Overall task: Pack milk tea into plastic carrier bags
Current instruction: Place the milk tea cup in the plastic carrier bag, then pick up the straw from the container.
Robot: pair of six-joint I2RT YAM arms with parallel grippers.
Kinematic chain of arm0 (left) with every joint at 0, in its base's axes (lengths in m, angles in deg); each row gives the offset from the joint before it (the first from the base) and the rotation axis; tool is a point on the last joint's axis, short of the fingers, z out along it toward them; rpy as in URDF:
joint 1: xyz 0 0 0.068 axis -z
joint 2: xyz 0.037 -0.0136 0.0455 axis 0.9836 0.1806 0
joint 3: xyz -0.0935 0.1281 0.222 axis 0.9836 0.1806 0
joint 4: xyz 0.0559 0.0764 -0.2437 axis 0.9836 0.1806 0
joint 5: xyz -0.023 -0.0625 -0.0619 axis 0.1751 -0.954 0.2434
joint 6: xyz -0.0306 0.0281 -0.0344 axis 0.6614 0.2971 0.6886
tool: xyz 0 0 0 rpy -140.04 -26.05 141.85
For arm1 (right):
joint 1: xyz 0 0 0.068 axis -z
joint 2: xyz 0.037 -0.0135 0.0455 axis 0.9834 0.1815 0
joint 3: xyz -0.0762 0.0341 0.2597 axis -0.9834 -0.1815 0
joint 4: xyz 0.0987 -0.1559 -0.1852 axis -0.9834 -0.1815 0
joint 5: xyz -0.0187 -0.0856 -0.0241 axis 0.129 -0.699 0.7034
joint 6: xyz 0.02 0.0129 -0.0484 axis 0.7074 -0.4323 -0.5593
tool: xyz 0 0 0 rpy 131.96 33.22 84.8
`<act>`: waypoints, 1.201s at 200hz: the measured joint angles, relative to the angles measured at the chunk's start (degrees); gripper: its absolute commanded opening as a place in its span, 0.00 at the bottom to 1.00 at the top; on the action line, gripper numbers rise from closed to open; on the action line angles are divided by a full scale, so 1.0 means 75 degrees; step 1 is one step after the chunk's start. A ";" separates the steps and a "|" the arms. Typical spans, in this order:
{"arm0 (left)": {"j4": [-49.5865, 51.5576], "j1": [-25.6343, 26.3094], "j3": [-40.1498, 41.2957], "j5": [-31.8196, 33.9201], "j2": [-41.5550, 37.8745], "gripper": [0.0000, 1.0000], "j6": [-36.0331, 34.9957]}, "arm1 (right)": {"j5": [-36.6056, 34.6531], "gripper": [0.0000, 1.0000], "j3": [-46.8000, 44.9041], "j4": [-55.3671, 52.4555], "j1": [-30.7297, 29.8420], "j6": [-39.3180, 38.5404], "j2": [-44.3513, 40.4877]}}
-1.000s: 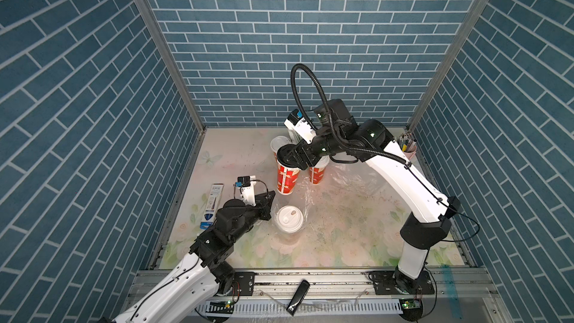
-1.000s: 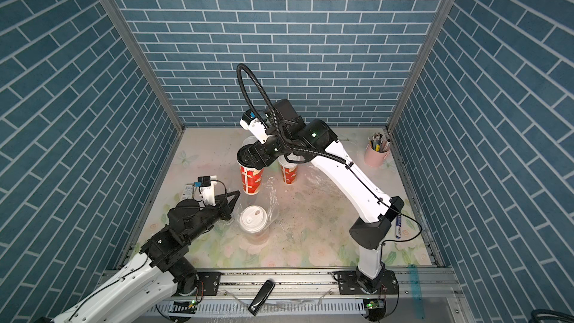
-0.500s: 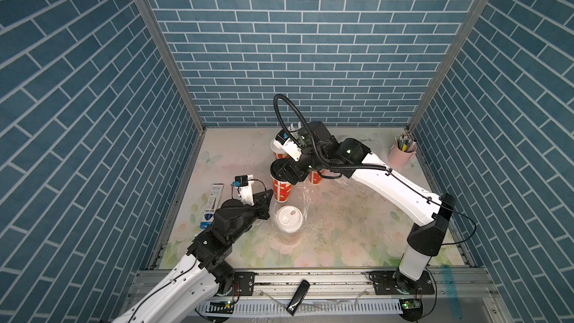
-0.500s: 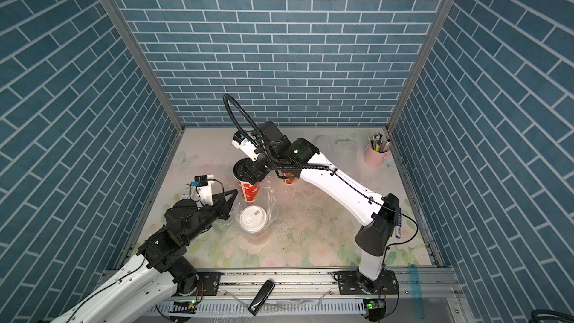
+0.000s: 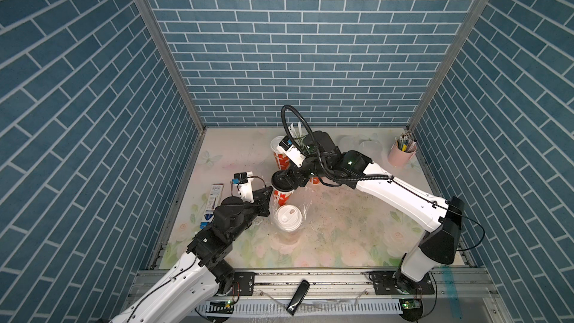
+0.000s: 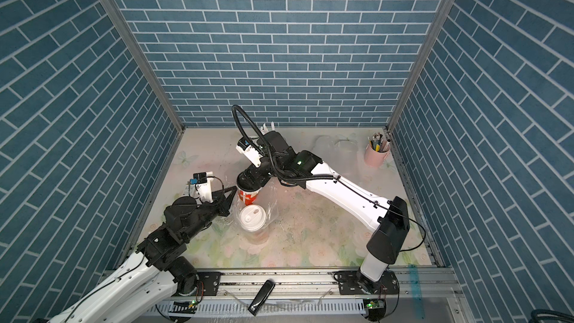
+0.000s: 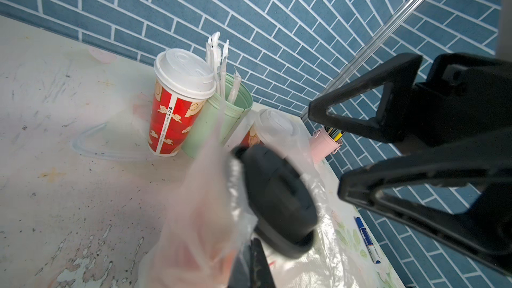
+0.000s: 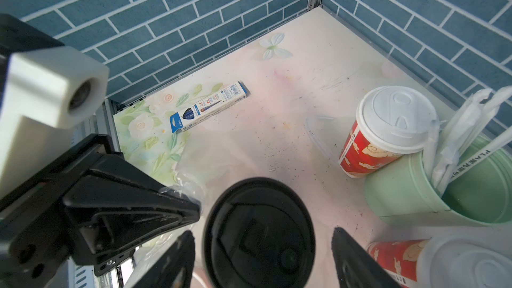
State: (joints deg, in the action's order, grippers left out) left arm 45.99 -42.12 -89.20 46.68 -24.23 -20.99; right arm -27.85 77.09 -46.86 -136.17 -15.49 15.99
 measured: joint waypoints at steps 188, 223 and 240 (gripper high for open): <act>0.0504 -0.0003 -0.0254 0.0493 0.0463 0.00 -0.0204 | -0.0595 0.68 0.2299 -0.0758 0.1676 -0.0026 0.0901; 0.0533 -0.0006 -0.0548 0.0545 0.0906 0.00 -0.0396 | -0.0597 0.62 0.4162 -0.1320 0.2261 0.0041 0.2506; 0.0542 -0.0009 -0.0560 0.0568 0.0930 0.00 -0.0481 | -0.0595 0.61 0.4876 -0.1518 0.2547 0.0061 0.3325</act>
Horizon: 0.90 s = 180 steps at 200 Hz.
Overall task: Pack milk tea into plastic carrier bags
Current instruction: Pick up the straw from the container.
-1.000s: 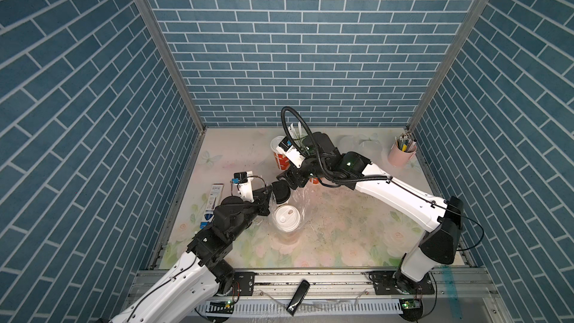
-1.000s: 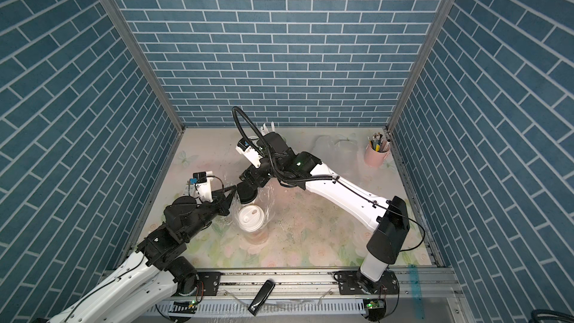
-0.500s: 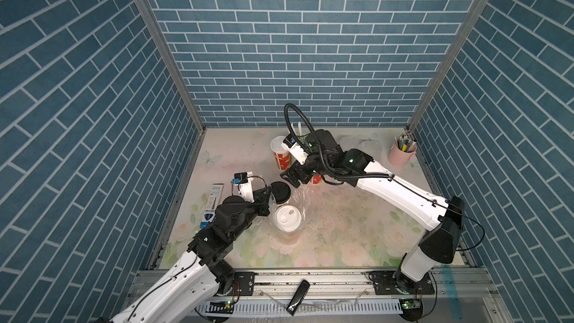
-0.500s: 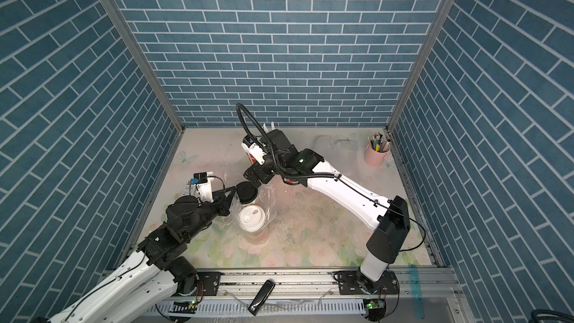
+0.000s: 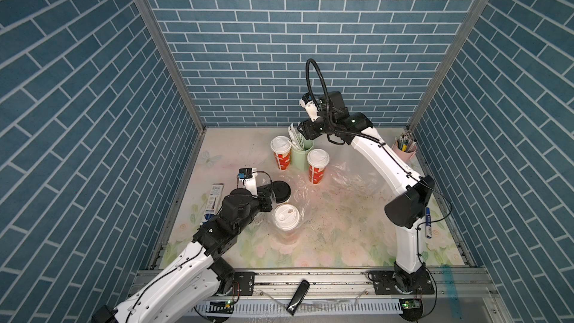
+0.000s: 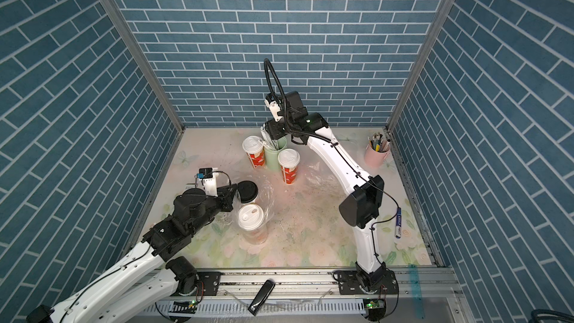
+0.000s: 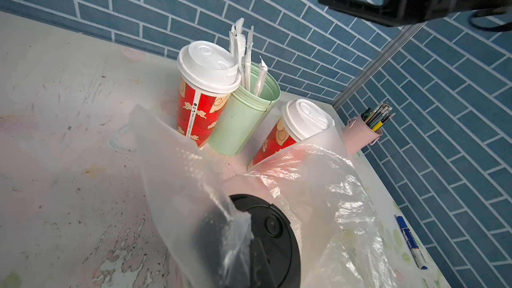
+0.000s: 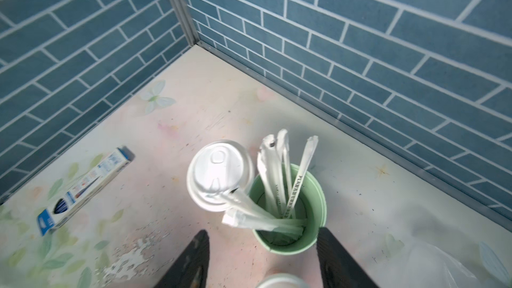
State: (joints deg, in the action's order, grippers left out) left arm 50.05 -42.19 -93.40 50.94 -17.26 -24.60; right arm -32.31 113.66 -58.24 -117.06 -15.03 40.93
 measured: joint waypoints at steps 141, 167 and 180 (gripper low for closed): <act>-0.0099 0.0000 0.0000 -0.0067 0.0076 0.00 -0.0061 | 0.1422 0.61 0.1944 0.0283 0.0740 0.0213 0.2352; -0.0230 0.0000 0.0009 -0.0131 0.0076 0.00 0.0055 | 0.1501 0.58 0.2189 0.0478 0.0746 0.0315 0.2643; -0.0312 0.0000 0.0047 -0.0157 0.0076 0.00 0.0122 | 0.1510 0.55 0.2192 0.0580 0.0746 0.0367 0.2766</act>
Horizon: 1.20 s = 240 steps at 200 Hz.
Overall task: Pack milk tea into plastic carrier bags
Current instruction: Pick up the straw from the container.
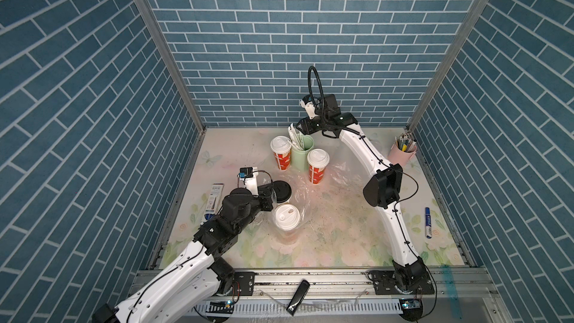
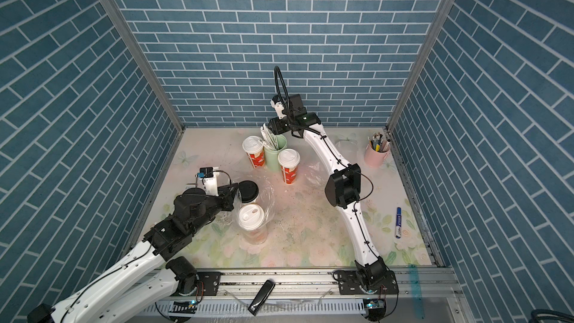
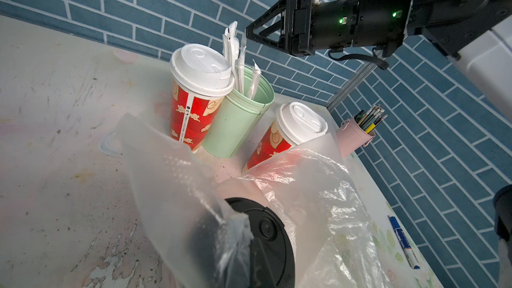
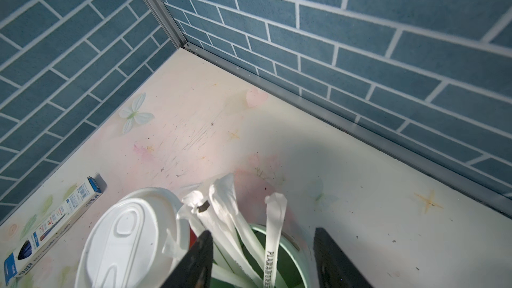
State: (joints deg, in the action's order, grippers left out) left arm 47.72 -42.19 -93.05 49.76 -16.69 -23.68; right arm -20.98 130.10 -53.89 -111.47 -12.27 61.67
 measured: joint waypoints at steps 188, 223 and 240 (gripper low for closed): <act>-0.0184 0.0000 0.0184 -0.0023 -0.0006 0.00 0.0254 | -0.0055 0.22 0.0087 0.0766 0.0023 0.0411 0.0635; -0.0184 0.0000 0.0184 -0.0023 -0.0006 0.00 0.0251 | -0.0105 0.11 0.0087 0.0801 0.0023 0.0405 0.0635; -0.0184 0.0000 0.0184 -0.0023 -0.0006 0.00 0.0254 | -0.0119 0.03 0.0087 0.0810 0.0023 0.0431 0.0629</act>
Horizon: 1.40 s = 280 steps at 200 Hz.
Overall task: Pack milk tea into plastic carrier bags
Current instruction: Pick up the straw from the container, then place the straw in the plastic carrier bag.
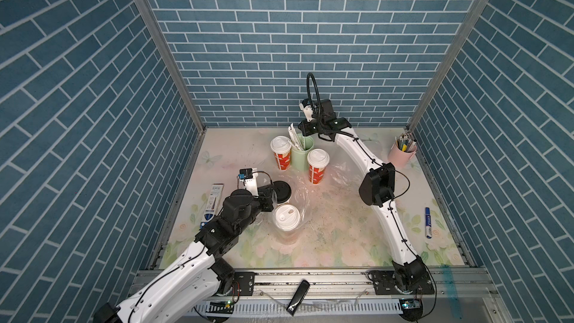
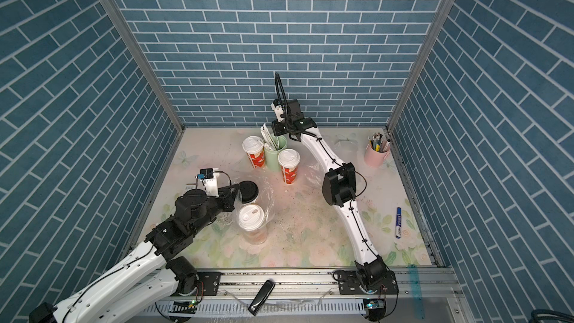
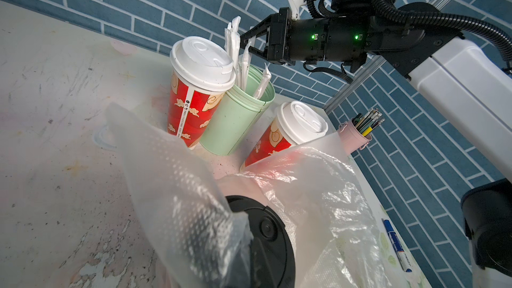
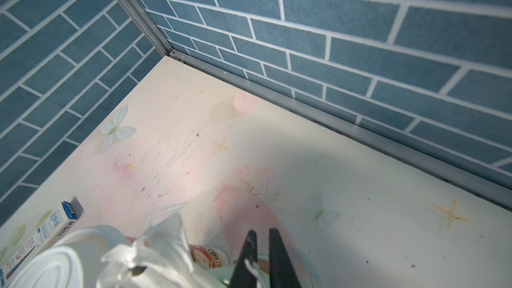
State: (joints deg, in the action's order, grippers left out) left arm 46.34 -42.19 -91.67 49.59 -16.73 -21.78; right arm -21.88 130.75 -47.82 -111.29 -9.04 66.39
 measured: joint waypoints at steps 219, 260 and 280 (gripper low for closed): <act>0.0542 0.0000 -0.0006 -0.0603 -0.0073 0.00 -0.0236 | -0.0076 0.00 -0.6356 0.2384 -0.1539 -0.0801 -0.7516; 0.0804 0.0000 -0.0070 -0.0778 -0.0166 0.00 -0.0434 | 0.0702 0.00 -0.8119 0.3797 -0.1996 0.0038 -0.8792; 0.0871 0.0000 -0.0070 -0.0883 -0.0213 0.00 -0.0516 | 0.0933 0.00 -0.8769 0.4462 -0.2261 0.0358 -0.9136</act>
State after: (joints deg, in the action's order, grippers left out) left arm 52.87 -42.19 -92.20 42.96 -18.33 -25.65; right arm -14.89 64.98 -14.35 -128.25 -6.35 -2.13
